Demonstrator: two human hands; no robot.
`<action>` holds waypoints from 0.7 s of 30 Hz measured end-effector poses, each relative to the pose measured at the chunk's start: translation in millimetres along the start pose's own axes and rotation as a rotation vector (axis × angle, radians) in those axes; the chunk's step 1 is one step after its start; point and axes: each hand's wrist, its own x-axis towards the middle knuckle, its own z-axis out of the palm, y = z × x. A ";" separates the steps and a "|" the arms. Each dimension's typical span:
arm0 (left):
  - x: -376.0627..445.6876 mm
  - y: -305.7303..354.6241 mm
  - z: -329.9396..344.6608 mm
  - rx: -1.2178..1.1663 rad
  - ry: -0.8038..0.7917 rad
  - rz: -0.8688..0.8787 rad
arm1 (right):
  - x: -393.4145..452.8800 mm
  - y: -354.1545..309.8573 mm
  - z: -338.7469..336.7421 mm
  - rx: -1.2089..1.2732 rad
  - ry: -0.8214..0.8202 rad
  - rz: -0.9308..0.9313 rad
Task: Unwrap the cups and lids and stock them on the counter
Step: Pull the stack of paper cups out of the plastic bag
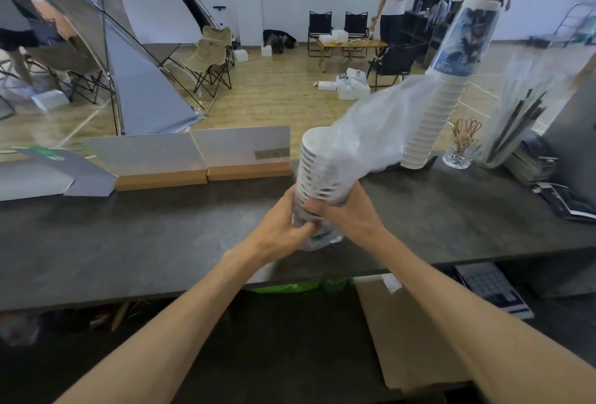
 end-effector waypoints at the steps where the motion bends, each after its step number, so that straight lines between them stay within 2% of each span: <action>1: 0.7 5.1 -6.5 -0.027 0.023 0.004 | -2.1 5.6 2.5 -0.025 -0.009 0.016; 4: 9.9 33.2 -15.4 -0.148 0.134 0.091 | -6.7 17.2 8.3 0.015 -0.028 0.028; 7: 25.1 49.7 -6.3 -0.115 0.249 0.177 | -11.8 23.4 8.1 -0.108 -0.135 0.063; 9: 29.9 40.3 0.6 -0.103 0.271 0.168 | -16.7 32.6 1.2 -0.141 -0.217 0.086; 11: 27.5 23.7 4.2 -0.106 0.252 0.102 | -21.5 28.4 -9.2 0.009 -0.191 0.093; 13: 23.4 13.5 6.5 -0.112 0.221 0.071 | -18.5 16.6 -18.6 0.207 -0.049 0.059; 14: 21.4 10.1 8.2 -0.118 0.212 0.061 | -13.9 9.1 -21.5 0.224 0.006 0.033; 17: 16.2 3.6 13.8 -0.131 0.172 0.049 | -0.6 -12.0 -17.2 0.036 0.059 0.030; 19: 15.1 3.3 11.5 -0.079 0.122 0.049 | 0.1 -4.3 -14.1 -0.082 -0.022 0.031; 21: 14.0 8.2 1.6 -0.076 0.073 0.050 | -1.0 9.5 -7.3 -0.111 -0.127 0.111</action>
